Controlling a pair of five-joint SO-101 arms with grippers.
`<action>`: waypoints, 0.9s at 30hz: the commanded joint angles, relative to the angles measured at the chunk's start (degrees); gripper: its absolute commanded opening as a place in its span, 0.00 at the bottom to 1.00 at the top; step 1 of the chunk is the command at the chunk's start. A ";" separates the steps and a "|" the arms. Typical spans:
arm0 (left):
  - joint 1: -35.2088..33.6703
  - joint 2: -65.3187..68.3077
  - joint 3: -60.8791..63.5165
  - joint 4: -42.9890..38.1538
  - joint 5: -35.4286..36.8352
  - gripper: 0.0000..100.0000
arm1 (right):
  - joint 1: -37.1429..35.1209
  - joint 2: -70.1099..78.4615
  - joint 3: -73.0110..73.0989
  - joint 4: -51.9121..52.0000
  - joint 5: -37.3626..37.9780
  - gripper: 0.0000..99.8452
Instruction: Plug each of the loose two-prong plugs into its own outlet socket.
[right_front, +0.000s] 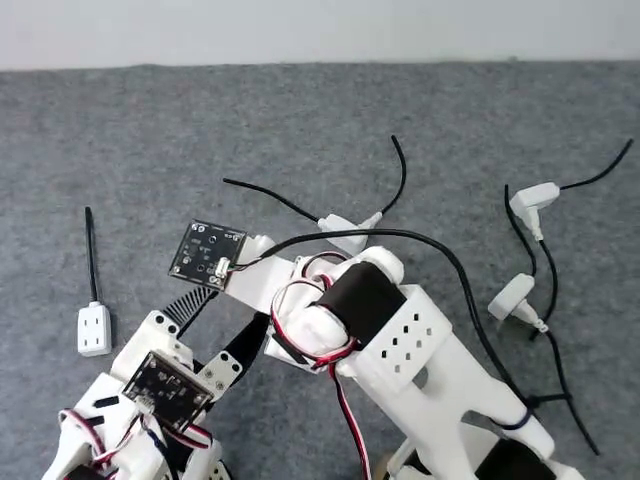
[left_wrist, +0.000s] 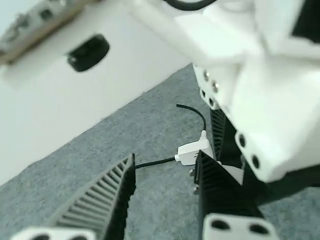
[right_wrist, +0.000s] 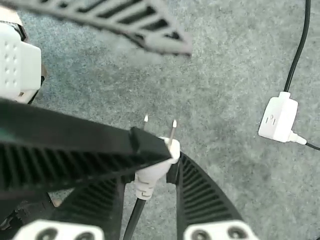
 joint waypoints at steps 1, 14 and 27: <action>0.62 -0.97 -0.57 -0.09 -0.70 0.18 | 0.66 -1.71 -1.67 2.15 -0.09 0.01; 0.44 -0.97 1.45 -0.26 -0.79 0.18 | 0.66 -1.71 -1.49 2.33 -0.18 0.01; -3.69 -1.05 11.38 -3.87 -0.79 0.18 | 0.40 -1.80 -1.76 2.33 -0.26 0.01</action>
